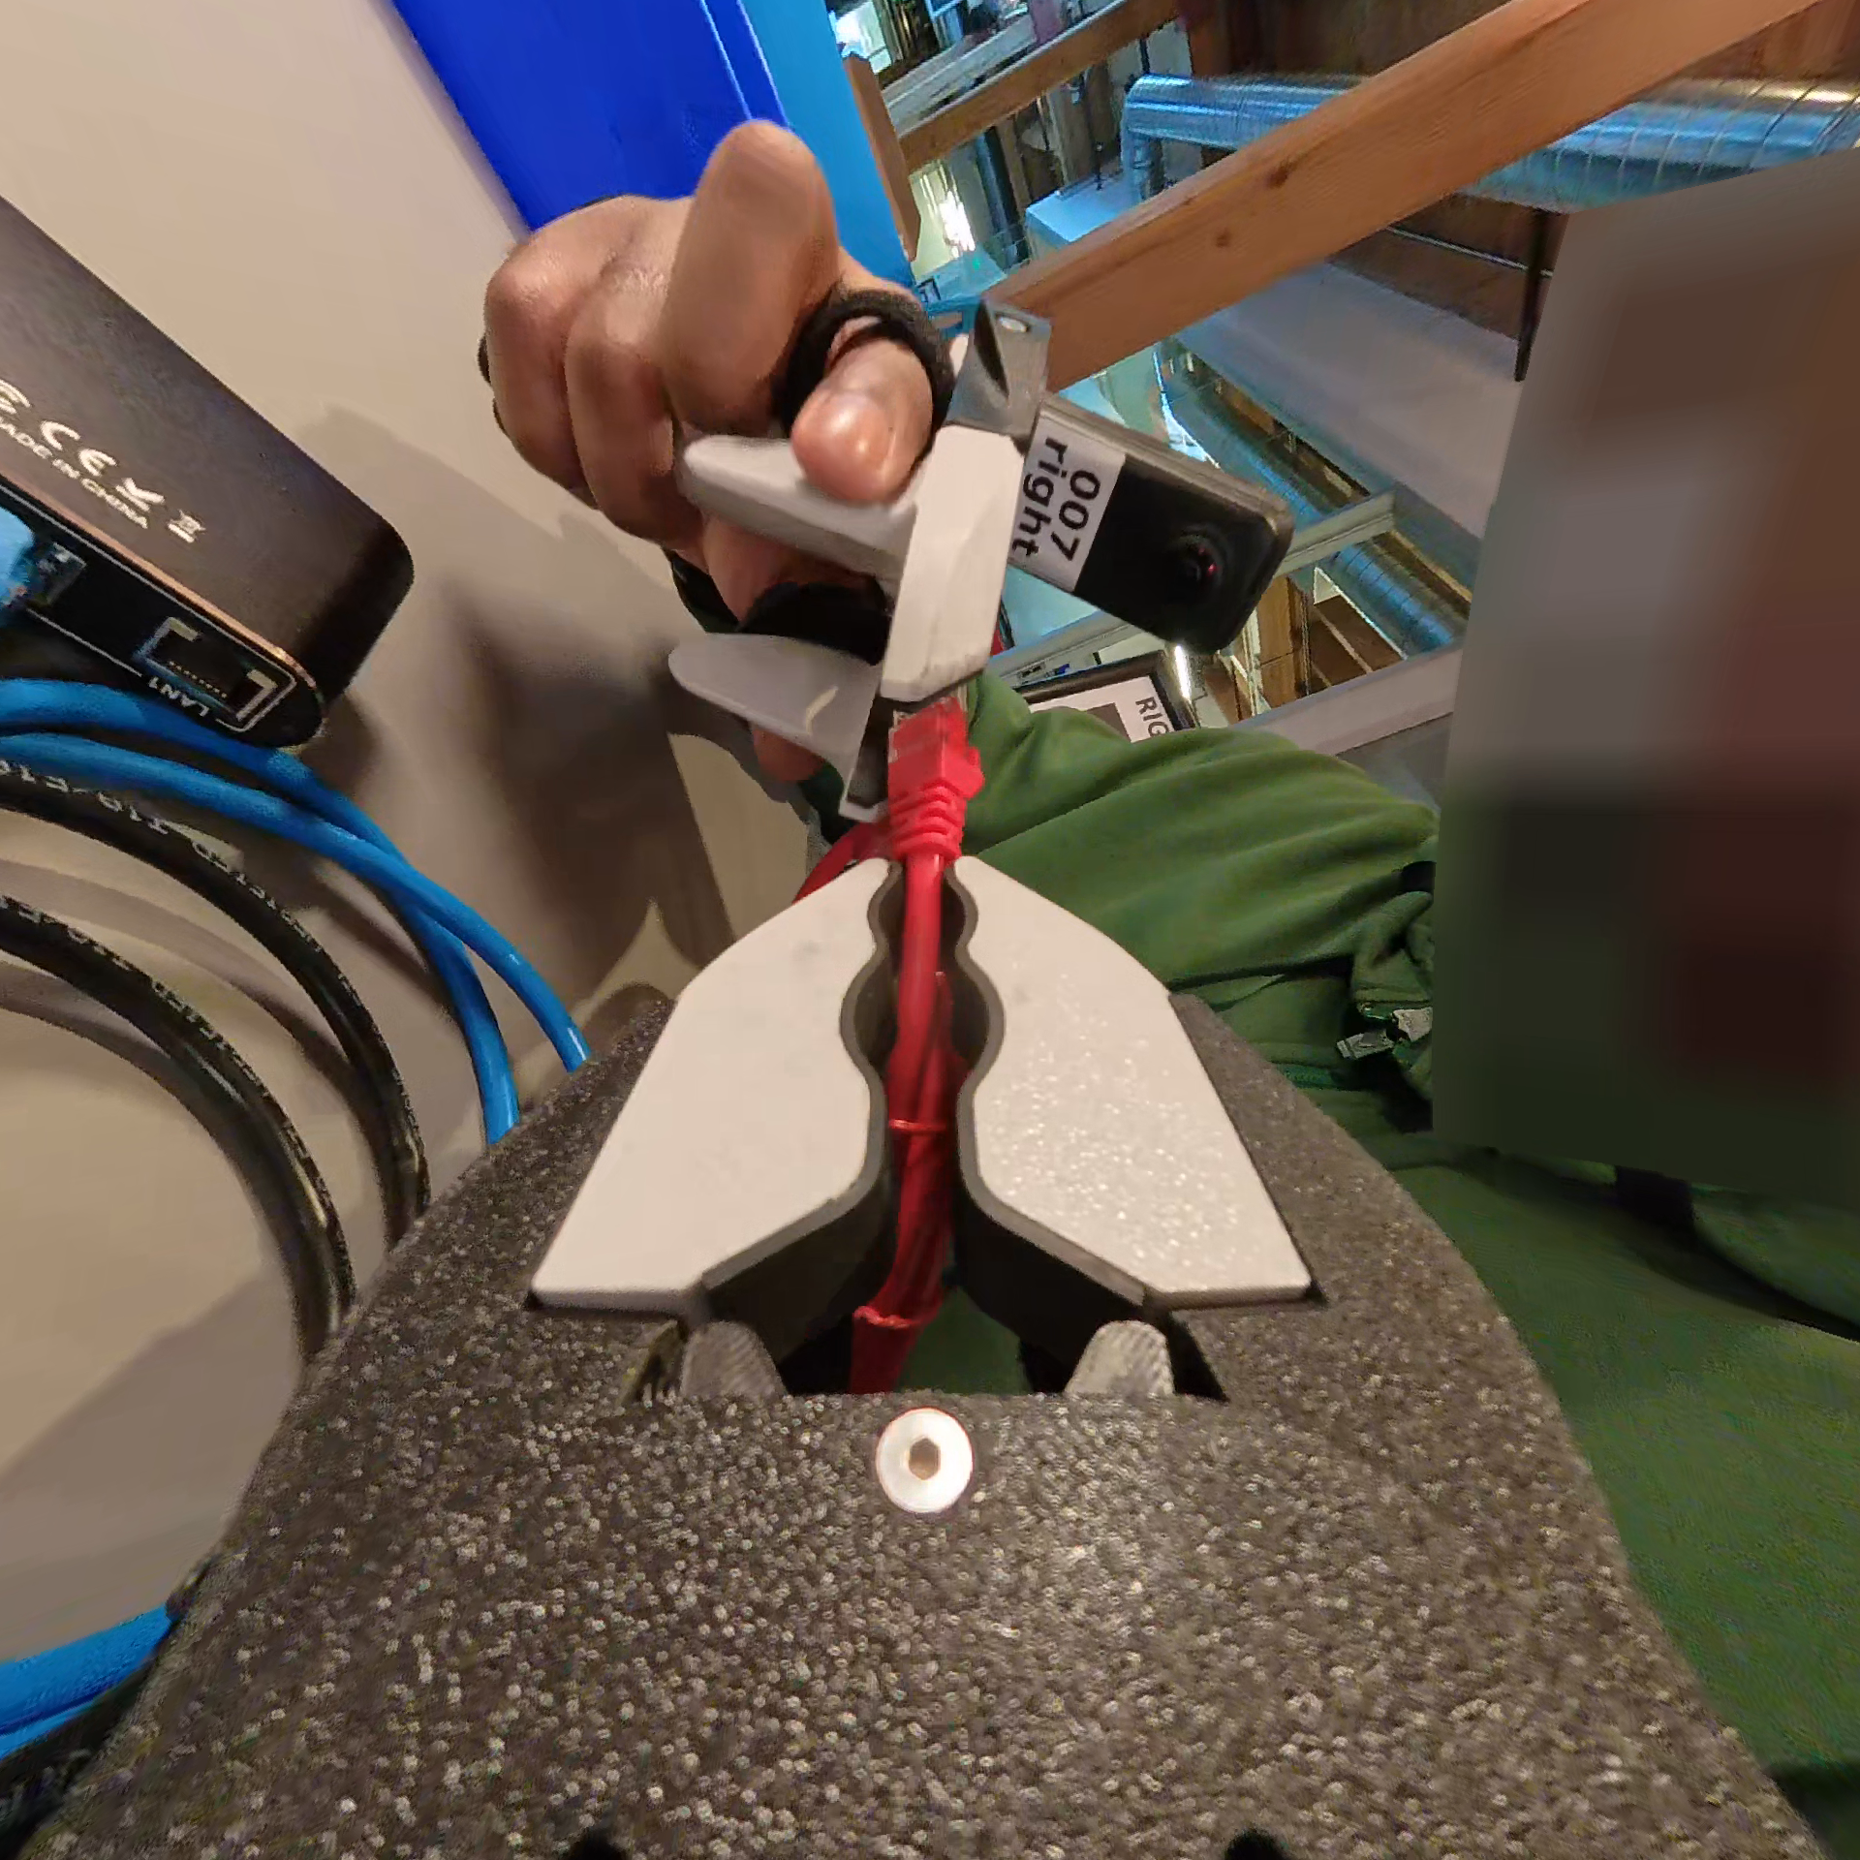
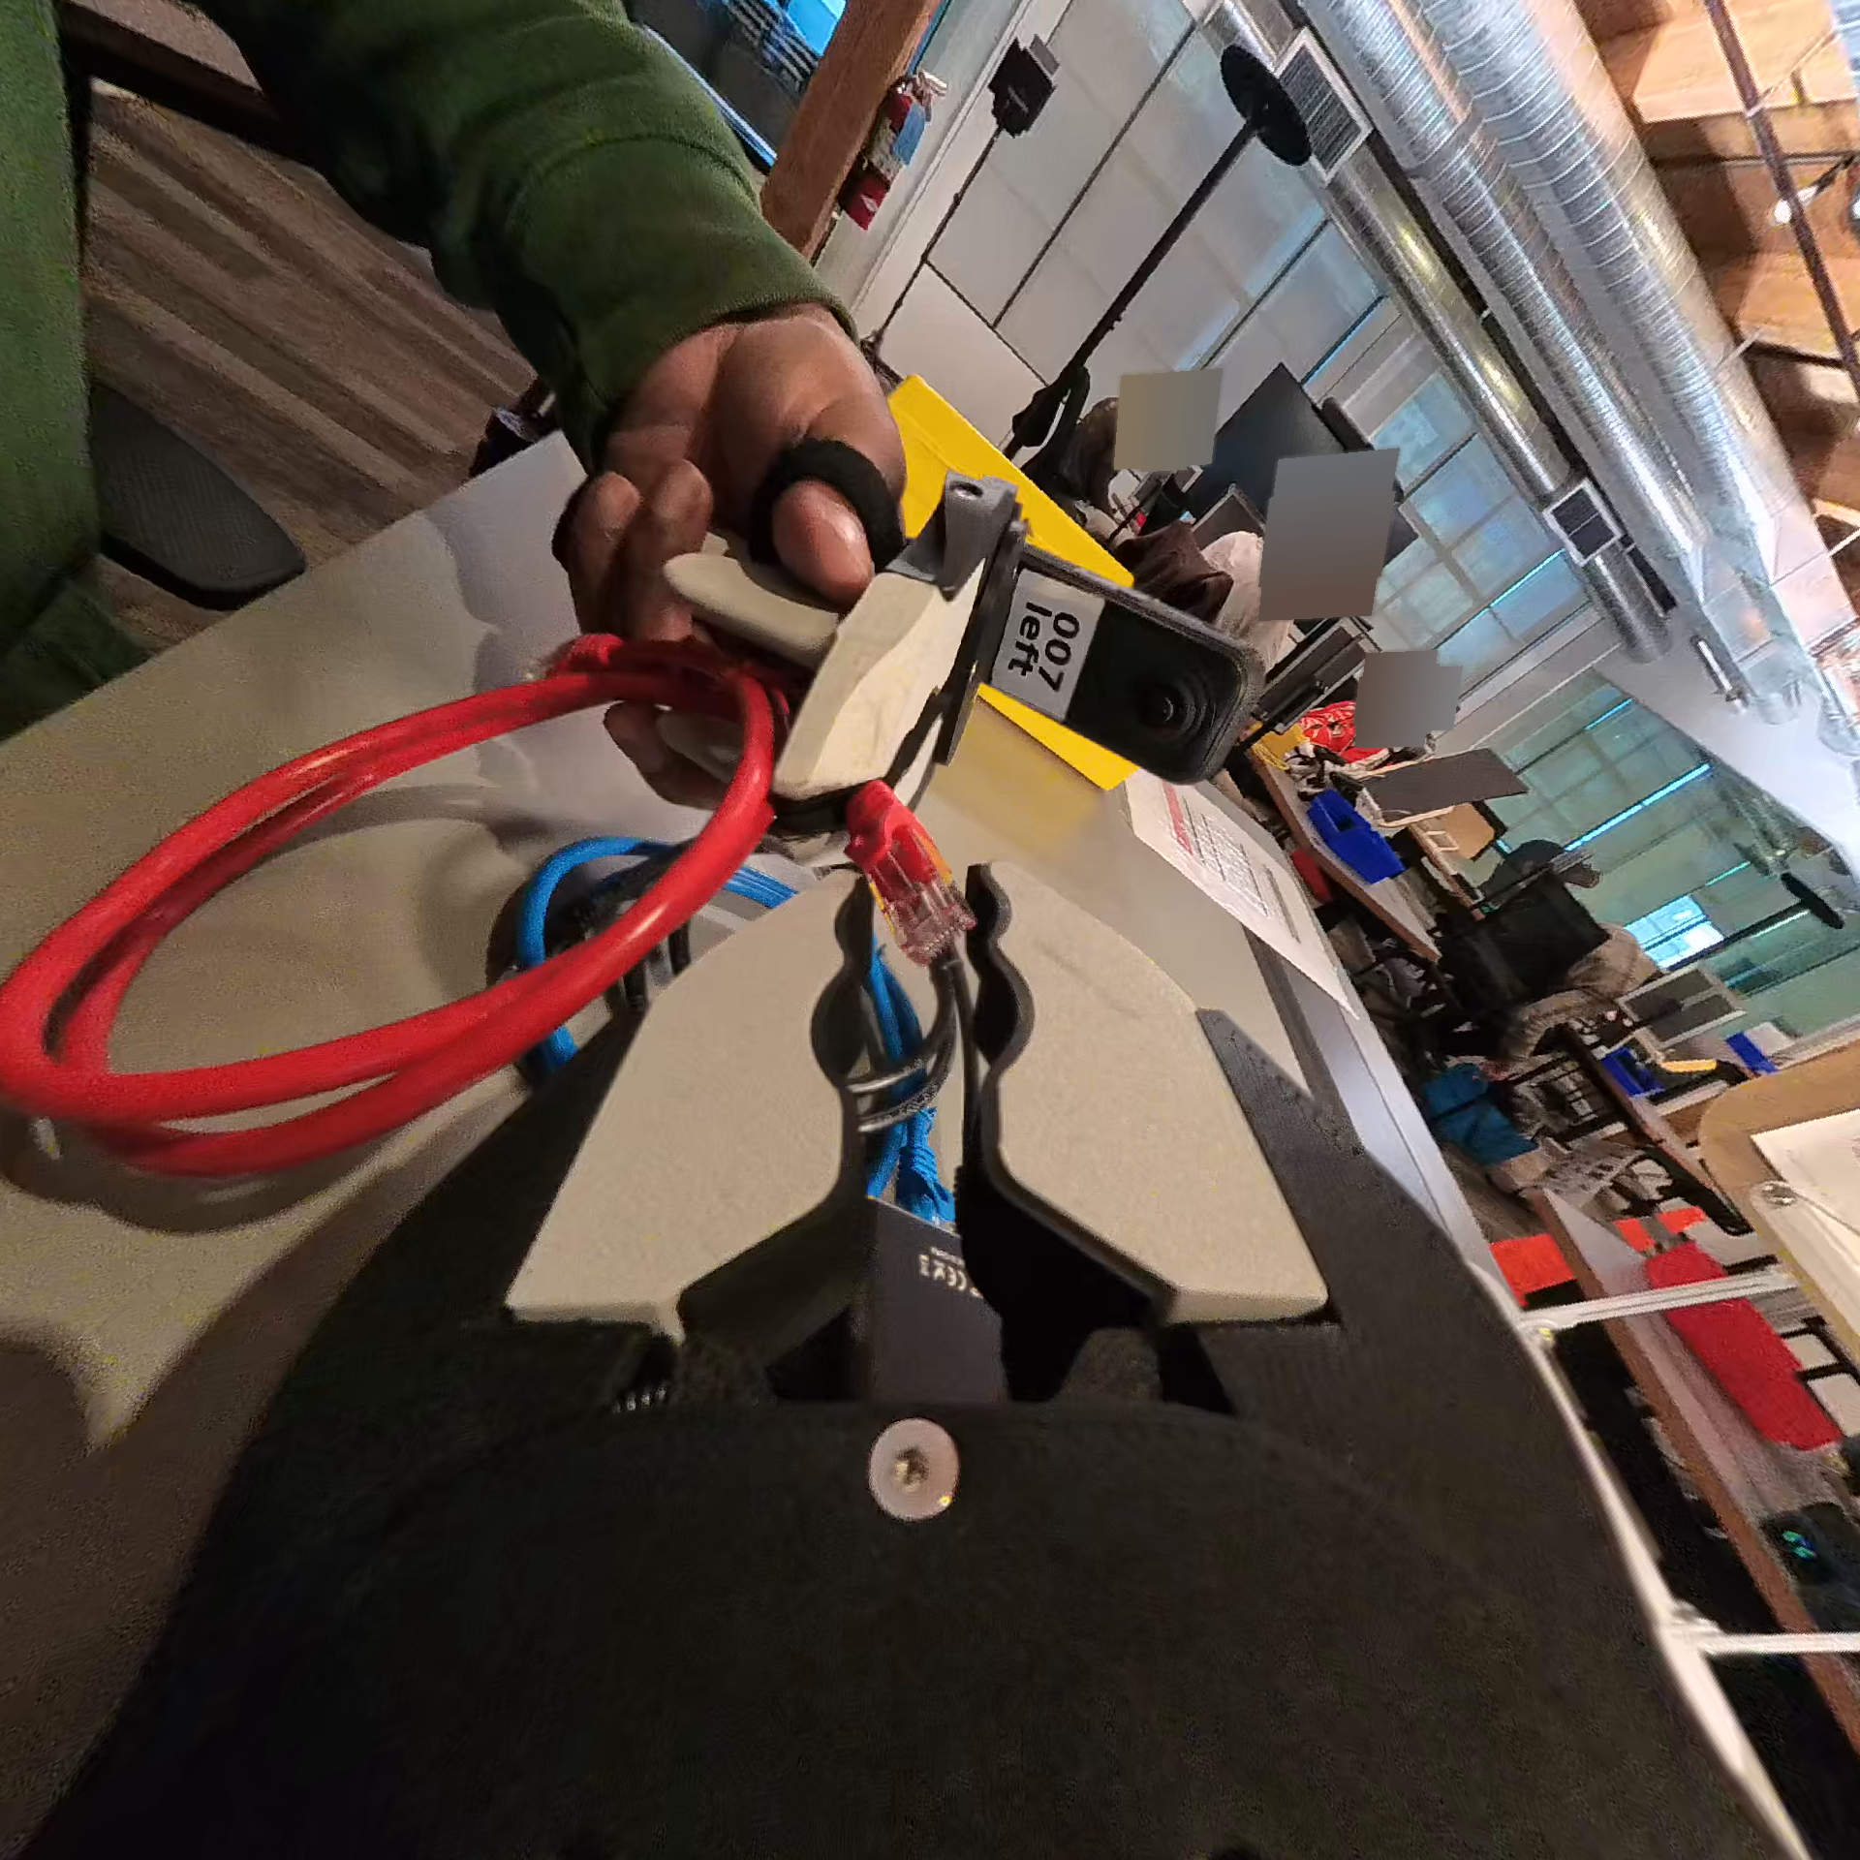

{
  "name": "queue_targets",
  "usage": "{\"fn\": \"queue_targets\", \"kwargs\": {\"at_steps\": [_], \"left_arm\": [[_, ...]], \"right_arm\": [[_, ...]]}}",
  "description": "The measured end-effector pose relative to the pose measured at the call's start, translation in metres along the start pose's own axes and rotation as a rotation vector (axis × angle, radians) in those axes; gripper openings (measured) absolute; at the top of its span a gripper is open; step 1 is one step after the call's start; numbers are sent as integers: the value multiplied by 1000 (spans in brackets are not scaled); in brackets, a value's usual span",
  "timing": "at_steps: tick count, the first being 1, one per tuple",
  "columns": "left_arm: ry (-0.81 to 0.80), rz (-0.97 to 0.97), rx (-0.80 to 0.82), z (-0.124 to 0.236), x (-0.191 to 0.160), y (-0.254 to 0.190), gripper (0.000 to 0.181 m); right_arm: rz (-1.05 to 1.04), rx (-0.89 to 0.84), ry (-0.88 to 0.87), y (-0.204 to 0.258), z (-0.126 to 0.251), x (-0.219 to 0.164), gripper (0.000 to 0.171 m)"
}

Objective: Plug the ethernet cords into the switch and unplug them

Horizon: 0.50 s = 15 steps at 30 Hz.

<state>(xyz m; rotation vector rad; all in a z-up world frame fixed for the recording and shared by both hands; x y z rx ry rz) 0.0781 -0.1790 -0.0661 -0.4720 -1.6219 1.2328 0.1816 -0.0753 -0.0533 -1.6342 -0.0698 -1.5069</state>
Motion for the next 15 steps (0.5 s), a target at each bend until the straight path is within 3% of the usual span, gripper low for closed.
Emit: {"fn": "queue_targets", "kwargs": {"at_steps": [3, 8, 12, 15], "left_arm": [[8, -62, 37, 2, 4, 1, 12], [-77, -481, 271, 16, 28, -24, 34], [-227, -933, 466, 29, 54, -64, 77], [-298, -1197, 639, 35, 71, -69, 105]], "right_arm": [[-7, 26, 11, 1, 1, -3, 15], [-128, 57, 21, -1, -3, -12, 13], [-224, 91, 20, -2, -6, -14, 13], [-286, 119, 22, -2, -8, -17, 13]]}}
Point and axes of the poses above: each gripper's, where its closed fingertips meet, z back along the fingers, x out of its top, y = z × x across the jaws, the point moved 8 cm from there along z, back along the fingers, and after that the axes turned 5 degrees about -z, right-handed, at the moved point
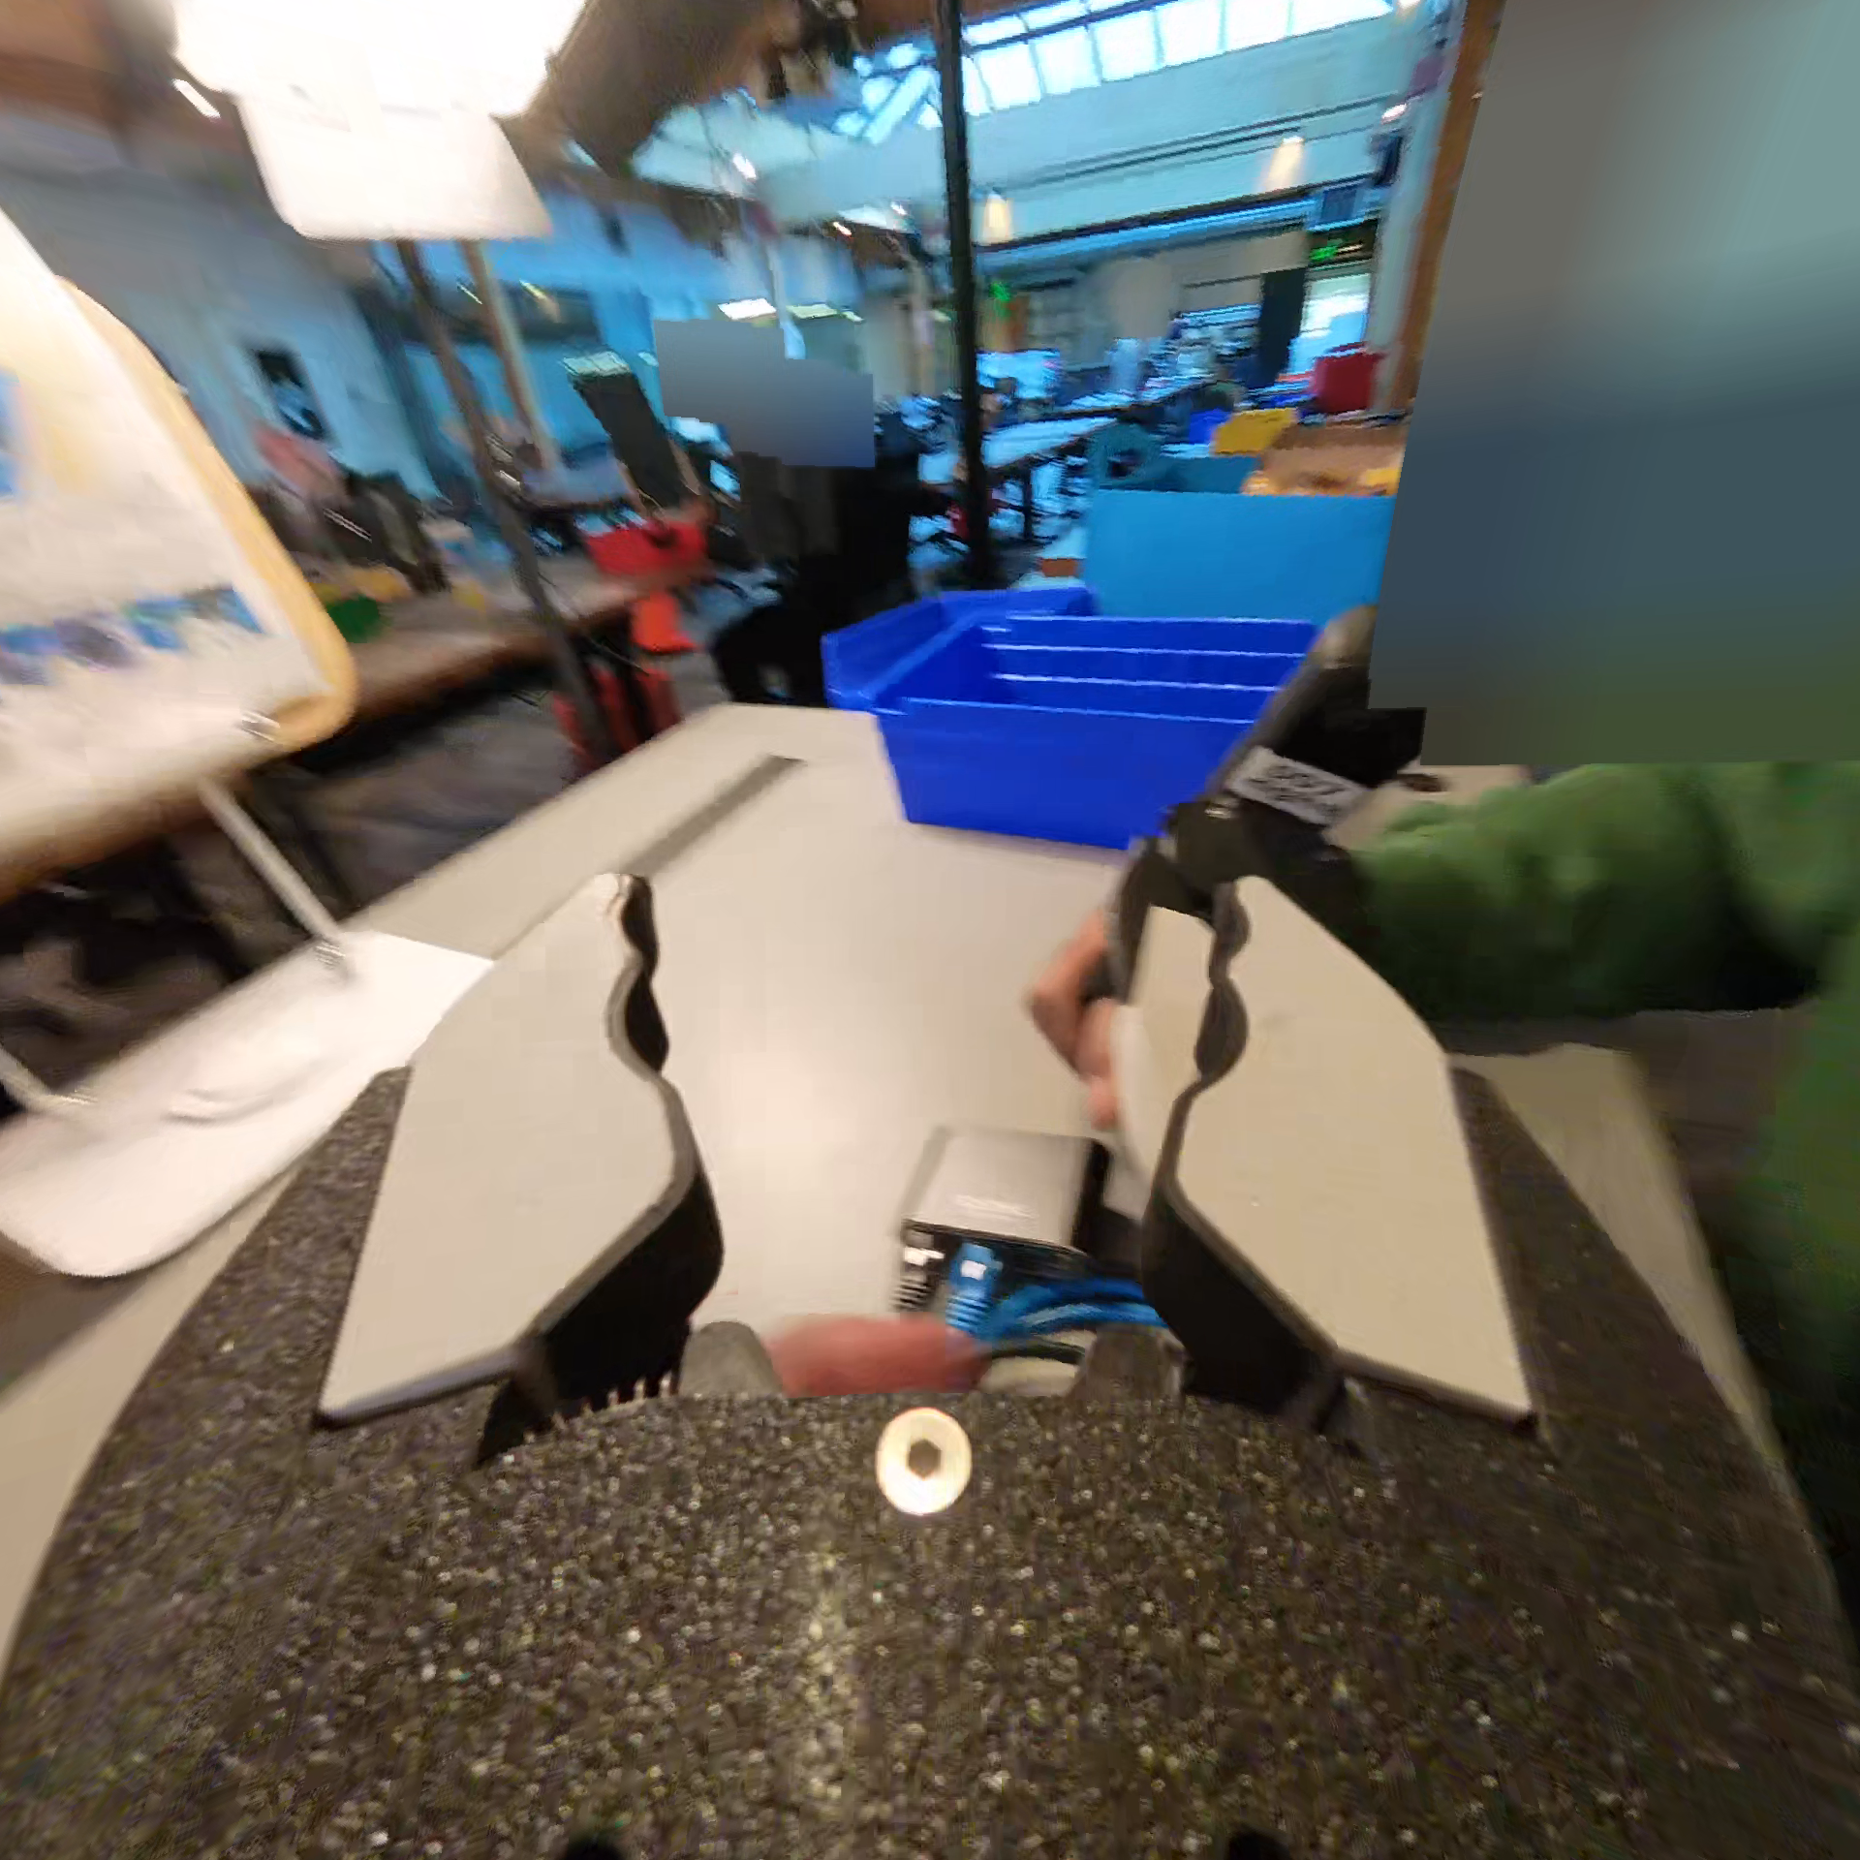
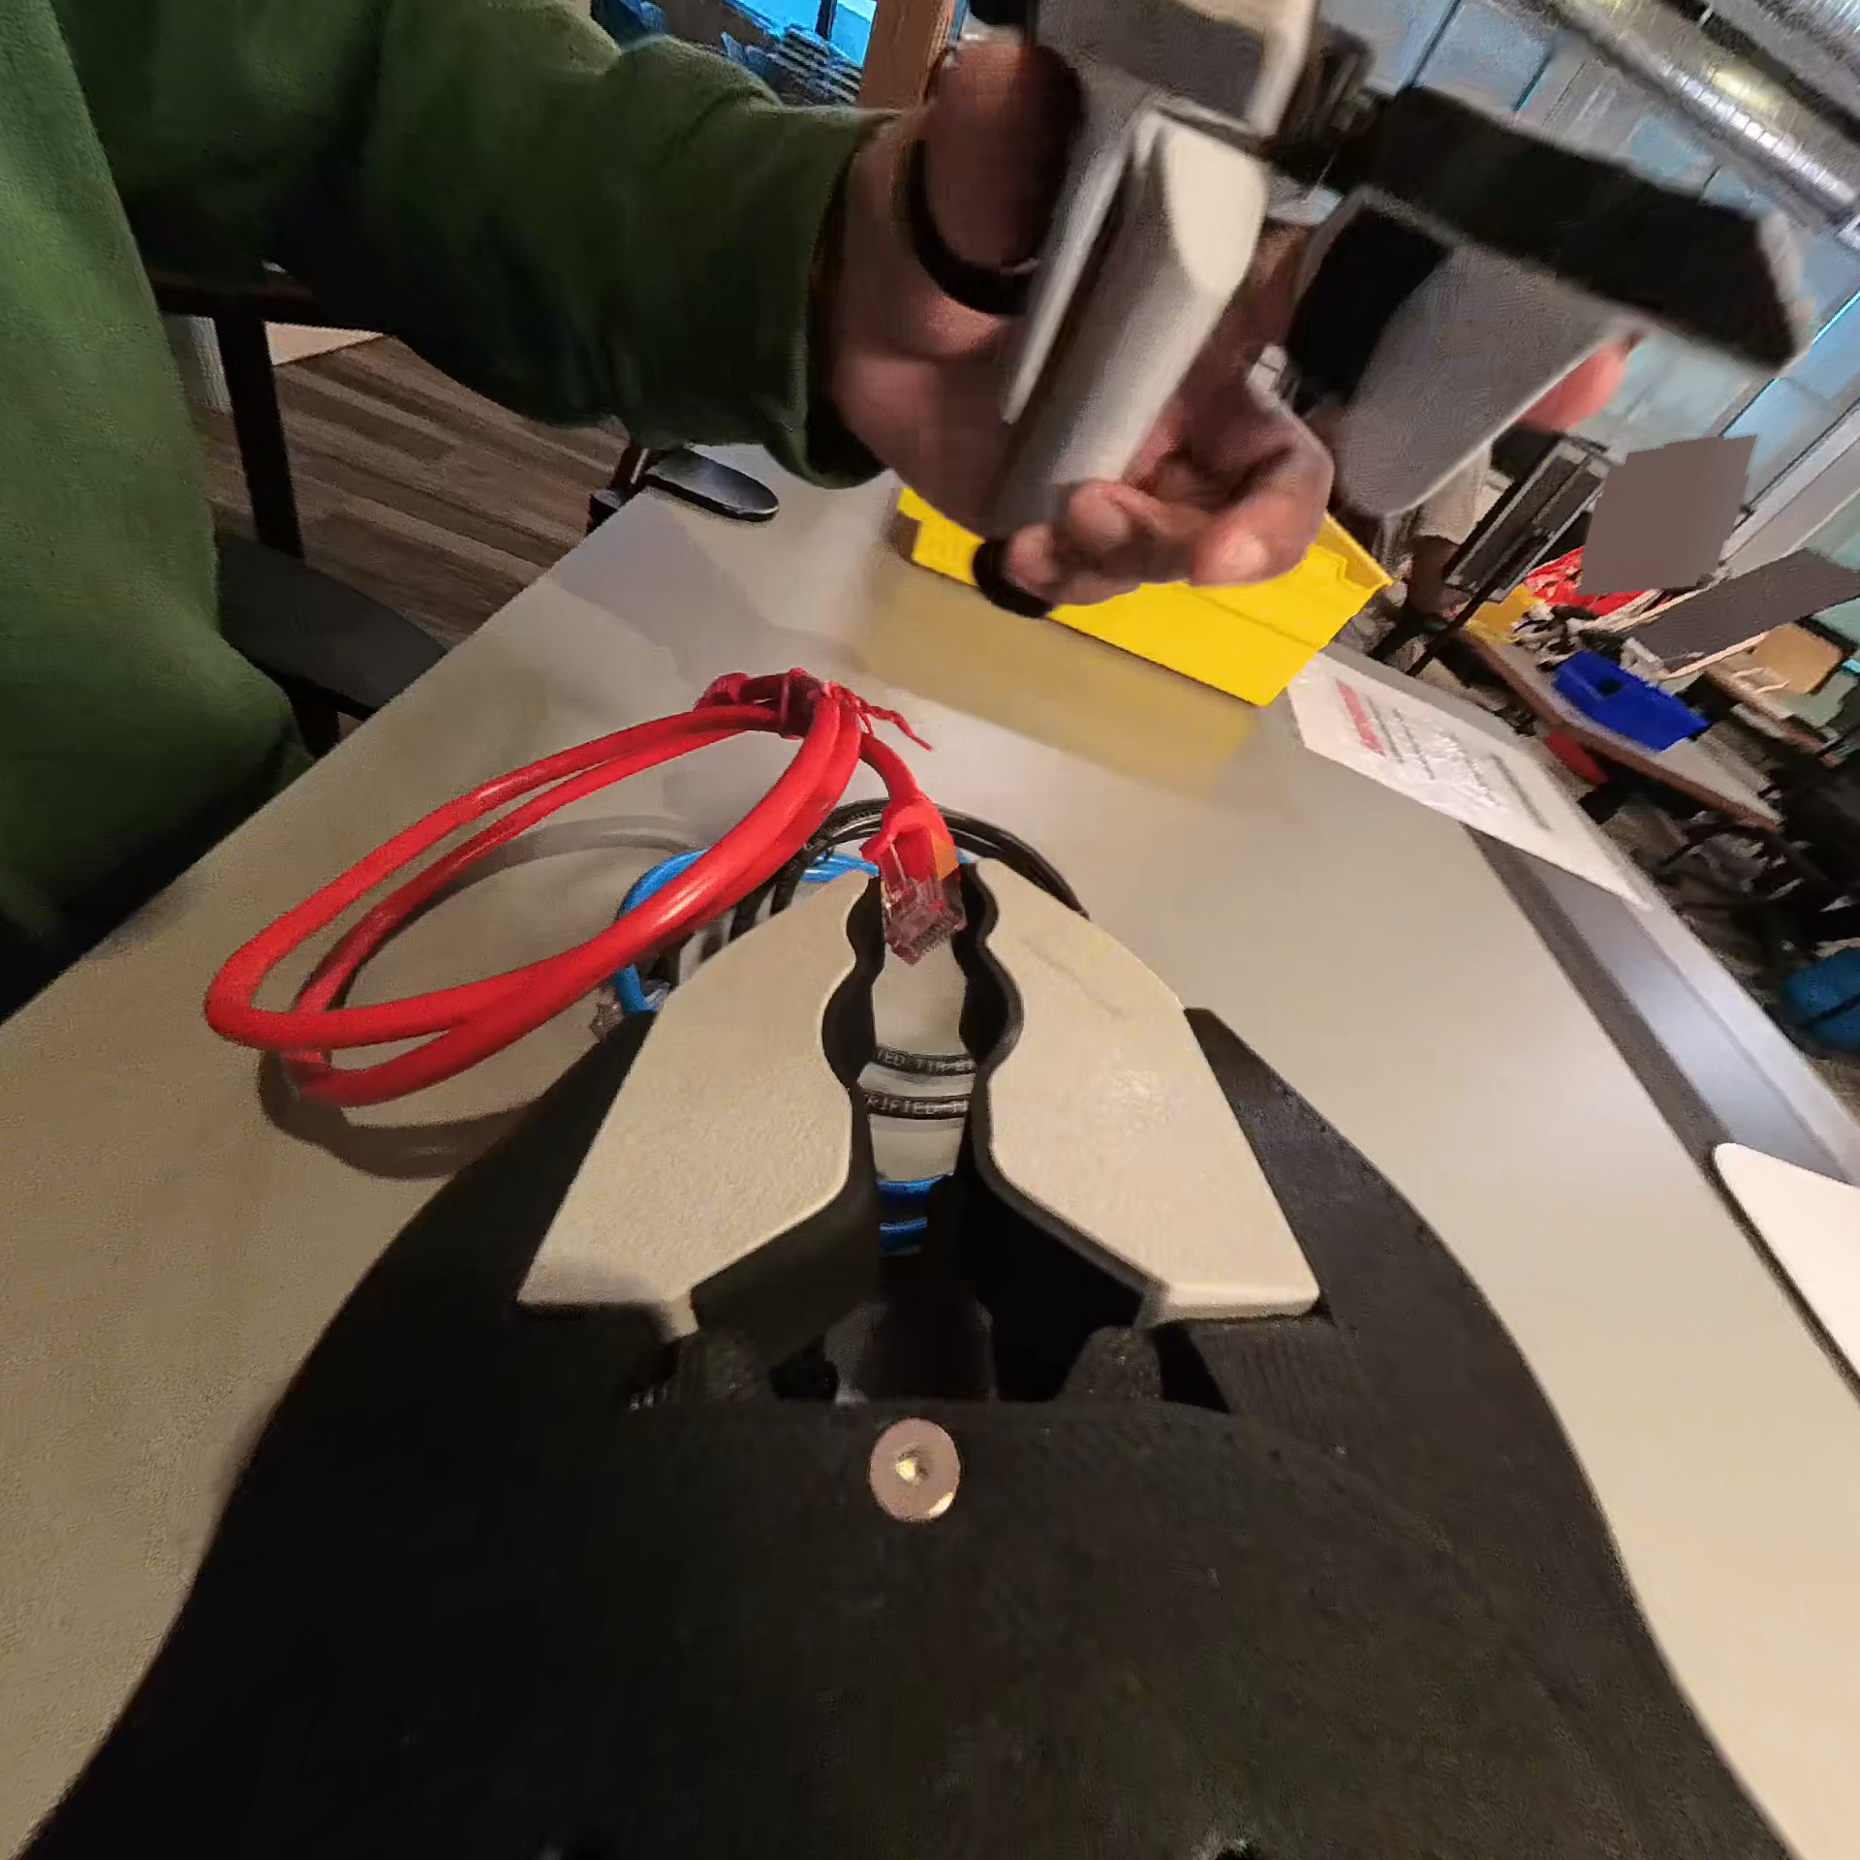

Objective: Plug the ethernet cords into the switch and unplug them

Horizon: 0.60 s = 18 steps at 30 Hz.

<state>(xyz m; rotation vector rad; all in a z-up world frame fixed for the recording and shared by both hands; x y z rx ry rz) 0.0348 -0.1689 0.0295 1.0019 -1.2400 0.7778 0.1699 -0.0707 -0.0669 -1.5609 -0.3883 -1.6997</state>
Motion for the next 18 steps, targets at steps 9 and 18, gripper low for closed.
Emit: {"fn": "queue_targets", "kwargs": {"at_steps": [9, 18], "left_arm": [[140, -288, -49, -17, -45, 4, 0], [330, 89, -408, -20, -80, -10, 30]], "right_arm": [[-77, 3, 20, -4, -2, -6, 13], [-165, -33, 54, -14, -3, -14, 13]]}}
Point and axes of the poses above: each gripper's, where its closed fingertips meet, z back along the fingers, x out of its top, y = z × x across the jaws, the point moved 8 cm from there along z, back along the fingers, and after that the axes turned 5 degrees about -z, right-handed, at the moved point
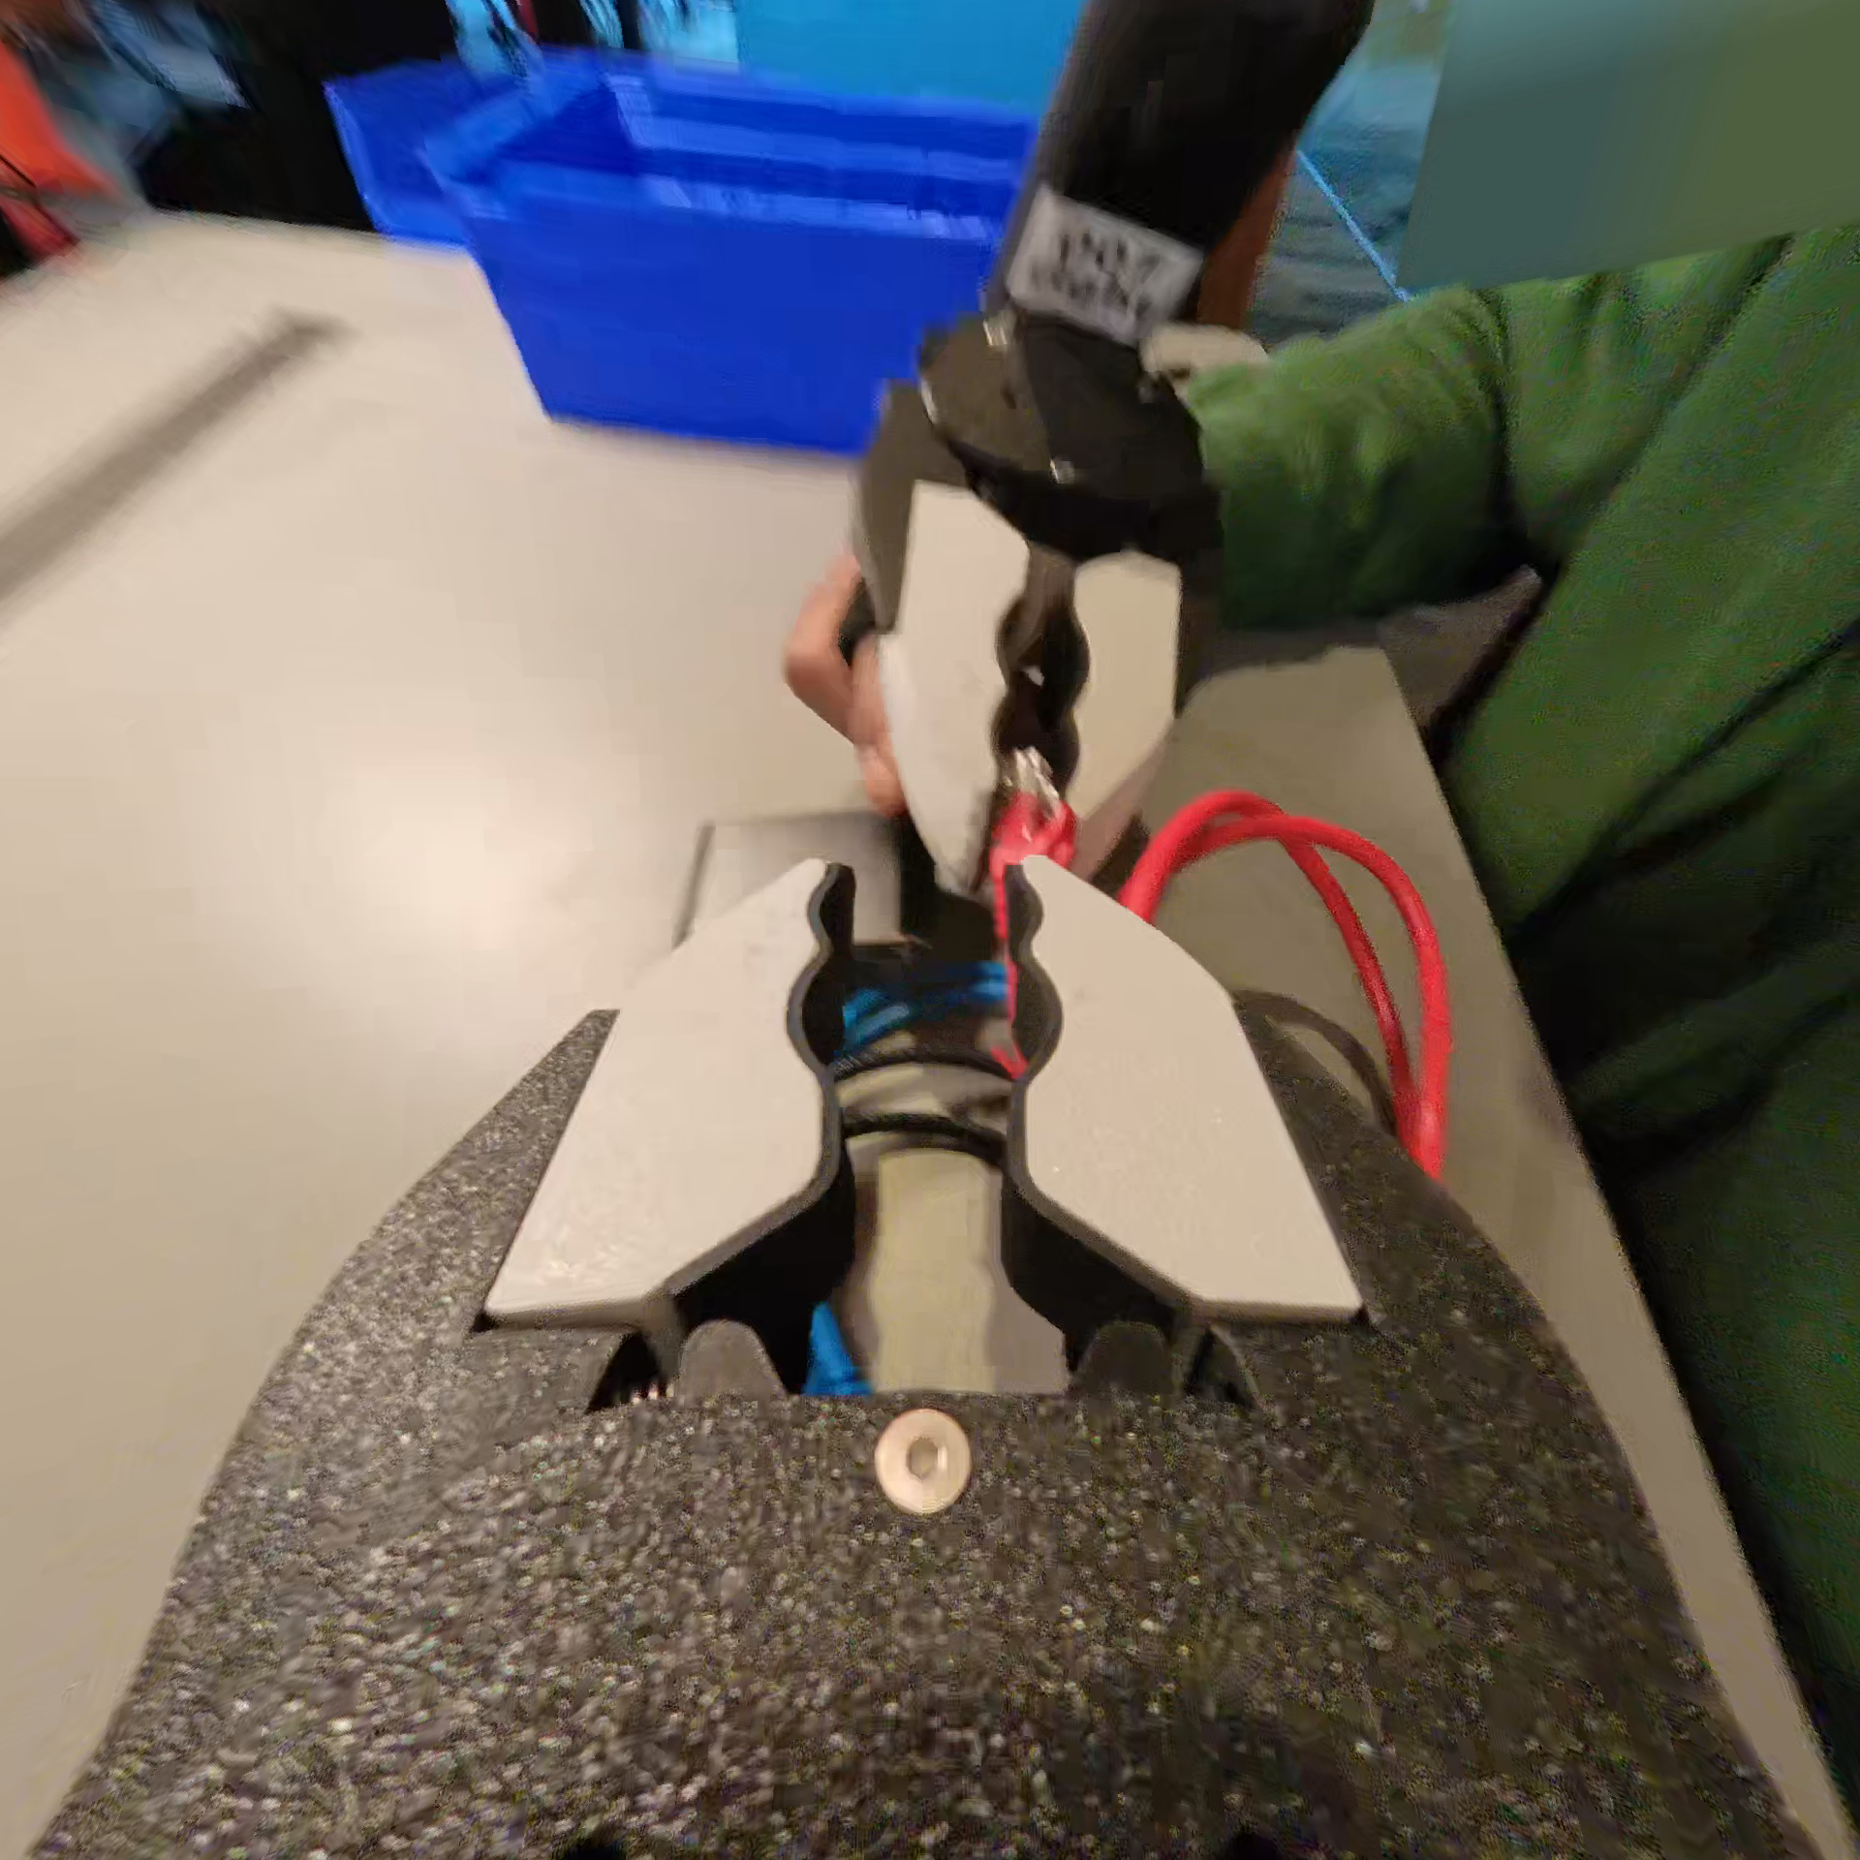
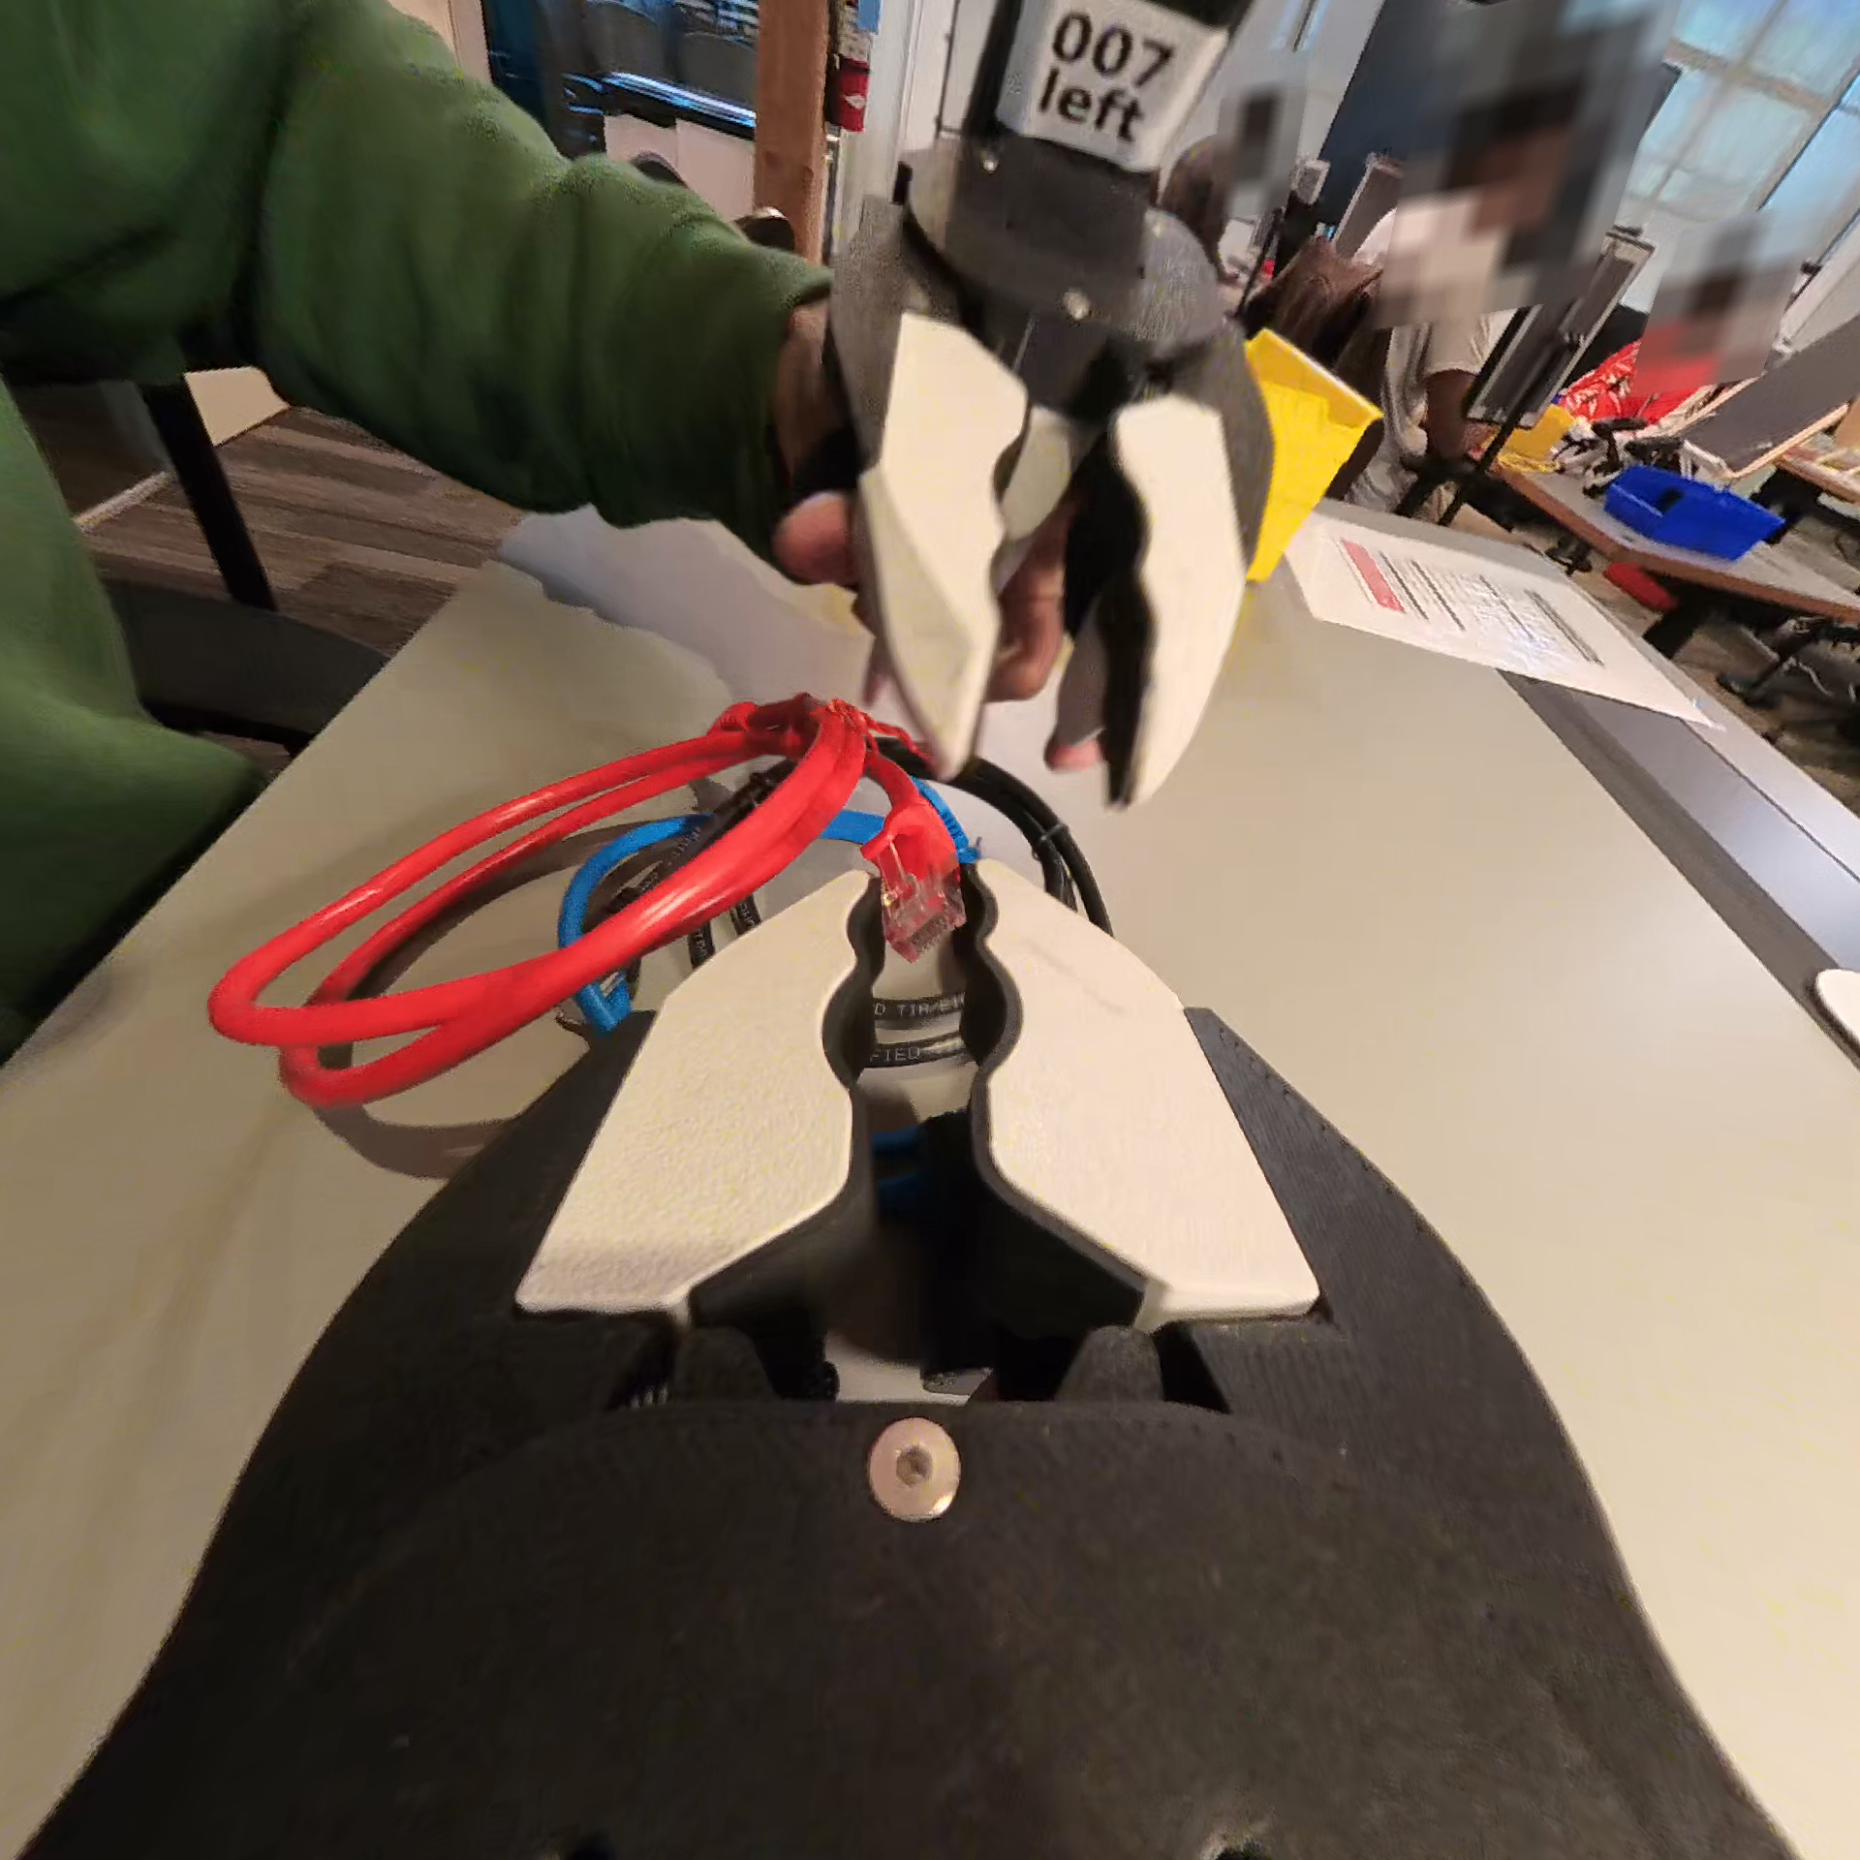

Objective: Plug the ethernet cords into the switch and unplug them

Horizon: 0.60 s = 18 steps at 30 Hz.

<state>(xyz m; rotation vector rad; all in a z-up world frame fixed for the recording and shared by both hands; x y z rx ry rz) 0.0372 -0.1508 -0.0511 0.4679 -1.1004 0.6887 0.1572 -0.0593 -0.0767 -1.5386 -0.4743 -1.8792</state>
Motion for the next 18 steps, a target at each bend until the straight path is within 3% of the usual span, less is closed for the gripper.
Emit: {"fn": "queue_targets", "kwargs": {"at_steps": [5, 14, 18], "left_arm": [[59, 85, -194, -11, -7, -10, 20], [94, 392, -279, -21, -10, -3, 13], [91, 416, -266, -22, -12, 0, 10]], "right_arm": [[2, 6, 9, 0, -1, 0, 13], [28, -7, -2, -2, 1, -1, 13], [16, -20, 14, -4, 1, -2, 13]]}}
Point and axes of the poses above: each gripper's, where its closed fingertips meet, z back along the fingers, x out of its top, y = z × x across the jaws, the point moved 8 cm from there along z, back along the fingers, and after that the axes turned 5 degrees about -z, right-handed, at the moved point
